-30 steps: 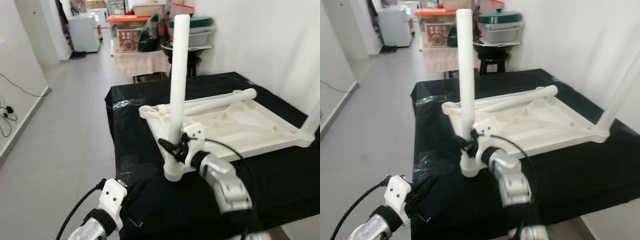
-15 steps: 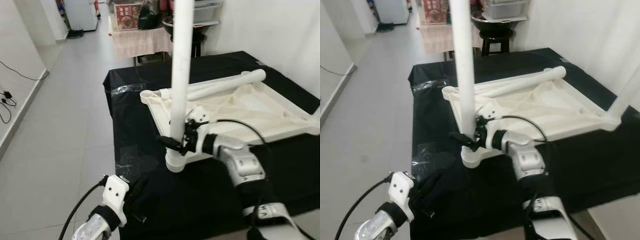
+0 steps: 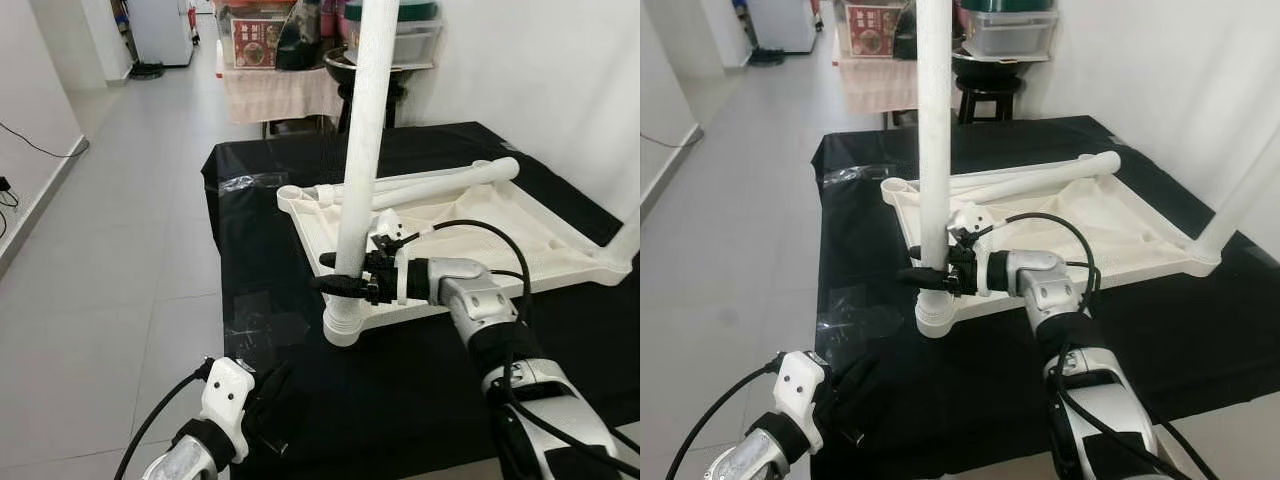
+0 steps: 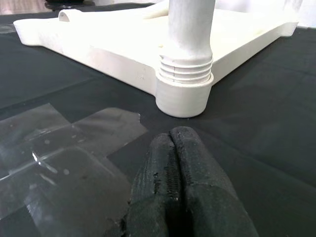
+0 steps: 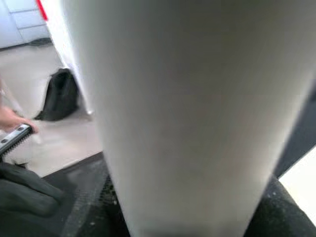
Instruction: Building children table
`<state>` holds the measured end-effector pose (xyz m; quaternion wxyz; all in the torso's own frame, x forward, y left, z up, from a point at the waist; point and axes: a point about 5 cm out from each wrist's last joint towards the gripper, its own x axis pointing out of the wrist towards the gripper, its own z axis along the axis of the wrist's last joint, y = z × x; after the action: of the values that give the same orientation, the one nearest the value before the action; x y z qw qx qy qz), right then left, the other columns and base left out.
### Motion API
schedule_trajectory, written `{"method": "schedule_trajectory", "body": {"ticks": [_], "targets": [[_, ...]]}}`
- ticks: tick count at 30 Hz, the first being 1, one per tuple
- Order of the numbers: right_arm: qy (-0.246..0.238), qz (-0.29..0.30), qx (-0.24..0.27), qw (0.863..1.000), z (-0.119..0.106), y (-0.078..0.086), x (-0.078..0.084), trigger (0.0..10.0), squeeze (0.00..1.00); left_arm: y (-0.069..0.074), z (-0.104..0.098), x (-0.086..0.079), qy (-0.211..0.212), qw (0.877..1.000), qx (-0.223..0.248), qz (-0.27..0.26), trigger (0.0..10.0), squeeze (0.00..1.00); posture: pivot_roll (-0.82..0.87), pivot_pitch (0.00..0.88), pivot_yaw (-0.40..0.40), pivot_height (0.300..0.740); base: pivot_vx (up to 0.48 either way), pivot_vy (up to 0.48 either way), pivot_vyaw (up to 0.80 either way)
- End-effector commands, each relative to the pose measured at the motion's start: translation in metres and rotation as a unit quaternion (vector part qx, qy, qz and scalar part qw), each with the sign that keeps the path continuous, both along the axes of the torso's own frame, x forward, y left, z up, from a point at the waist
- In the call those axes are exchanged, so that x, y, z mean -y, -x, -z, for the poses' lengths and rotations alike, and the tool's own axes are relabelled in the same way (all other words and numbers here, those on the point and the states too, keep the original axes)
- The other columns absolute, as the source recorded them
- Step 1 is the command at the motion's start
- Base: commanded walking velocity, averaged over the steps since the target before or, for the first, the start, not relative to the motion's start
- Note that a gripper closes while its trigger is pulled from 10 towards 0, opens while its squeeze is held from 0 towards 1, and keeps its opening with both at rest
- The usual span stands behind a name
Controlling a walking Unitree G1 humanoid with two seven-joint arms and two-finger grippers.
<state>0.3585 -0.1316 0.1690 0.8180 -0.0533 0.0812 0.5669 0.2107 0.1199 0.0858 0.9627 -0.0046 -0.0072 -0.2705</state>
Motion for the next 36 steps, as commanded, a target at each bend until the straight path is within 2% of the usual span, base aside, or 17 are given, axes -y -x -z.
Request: {"method": "schedule_trajectory", "body": {"ticks": [1,6,7,8,11,17,18,19,20,22,23,25,28,30,31,32,36], "targets": [[0.019,0.018,-0.030,0.999,0.025,0.008,0.003,0.0,0.00,0.000,0.004,0.000,0.004,1.000,-0.008,-0.001,10.0,0.00,0.03,0.000,-0.068,0.740,0.000,0.000,0.00],[0.034,0.127,-0.035,0.991,0.058,0.026,0.001,0.0,0.00,0.000,0.004,-0.001,0.006,1.000,-0.007,-0.002,10.0,0.00,0.01,0.000,-0.061,0.740,0.000,0.000,0.00],[0.037,0.172,-0.036,0.984,0.065,0.029,-0.001,0.0,0.00,0.000,0.004,-0.002,0.006,1.000,-0.007,-0.002,10.0,0.00,0.00,0.000,-0.058,0.740,0.000,0.000,0.00],[0.020,0.292,-0.047,0.955,0.077,0.041,-0.009,0.0,0.00,0.000,0.003,-0.004,0.006,1.000,-0.008,0.000,10.0,0.00,-0.02,0.000,-0.038,0.740,0.000,0.000,0.00],[0.007,0.332,-0.001,0.943,0.070,0.060,-0.032,0.0,0.00,-0.002,0.003,-0.008,0.009,1.000,-0.012,0.007,10.0,0.00,-0.07,0.000,0.001,0.740,0.000,0.000,0.00],[-0.004,0.335,-0.029,0.942,0.070,0.044,-0.026,0.0,0.00,-0.004,0.002,-0.008,0.015,1.000,-0.012,0.004,10.0,0.00,-0.03,0.000,-0.022,0.740,0.000,0.000,0.00],[0.006,0.325,-0.025,0.945,0.071,0.044,-0.029,2.6,0.00,-0.005,0.002,-0.008,0.012,1.000,-0.008,0.002,10.0,0.00,-0.03,0.000,-0.023,0.740,0.000,0.000,0.00],[0.006,0.325,-0.025,0.945,0.071,0.044,-0.029,2.6,0.00,-0.005,0.002,-0.008,0.012,1.000,-0.008,0.002,10.0,0.00,-0.03,0.000,-0.023,0.740,0.000,0.000,0.00],[0.001,0.293,-0.024,0.956,0.069,0.044,-0.037,10.0,0.00,-0.005,0.001,-0.007,0.009,1.000,-0.005,-0.003,10.0,0.00,-0.02,0.000,-0.027,0.740,0.000,0.000,0.00],[-0.004,0.270,-0.024,0.962,0.066,0.044,-0.041,10.0,0.00,-0.006,0.001,-0.007,0.007,1.000,-0.002,-0.007,10.0,0.00,-0.02,0.000,-0.027,0.740,0.000,0.000,0.00],[-0.016,0.205,-0.026,0.978,0.060,0.044,-0.049,10.0,1.00,-0.006,0.001,-0.007,0.006,1.000,0.001,-0.010,10.0,0.00,-0.02,0.000,-0.033,0.740,0.000,0.000,0.00],[-0.031,0.111,-0.021,0.993,0.047,0.047,-0.054,10.0,1.00,-0.007,0.000,-0.005,0.005,1.000,0.004,-0.013,10.0,0.00,-0.02,0.000,-0.040,0.740,0.000,0.000,0.00],[-0.035,0.025,0.006,0.999,0.032,0.040,-0.046,10.0,1.00,-0.010,-0.001,-0.003,0.006,1.000,0.009,-0.014,10.0,0.00,-0.01,0.000,-0.048,0.740,0.000,0.000,0.00],[-0.035,0.025,0.006,0.999,0.032,0.040,-0.046,10.0,1.00,-0.010,-0.001,-0.003,0.006,1.000,0.009,-0.014,10.0,0.00,-0.01,0.000,-0.048,0.740,0.000,0.000,0.00],[-0.026,-0.003,0.013,1.000,0.027,0.037,-0.041,10.0,0.61,-0.011,-0.002,-0.002,0.007,1.000,0.010,-0.014,10.0,0.00,-0.01,0.000,-0.050,0.740,0.000,0.000,0.00],[-0.005,-0.029,0.016,0.999,0.022,0.030,-0.035,10.0,0.00,-0.012,-0.002,-0.001,0.009,1.000,0.011,-0.014,10.0,0.00,0.00,0.000,-0.059,0.740,0.000,0.000,0.00],[0.028,-0.061,0.012,0.998,0.014,0.016,-0.026,10.0,0.00,-0.013,-0.001,0.000,0.011,1.000,0.011,-0.016,10.0,0.00,0.02,0.000,-0.066,0.740,0.000,0.000,0.00]]}}
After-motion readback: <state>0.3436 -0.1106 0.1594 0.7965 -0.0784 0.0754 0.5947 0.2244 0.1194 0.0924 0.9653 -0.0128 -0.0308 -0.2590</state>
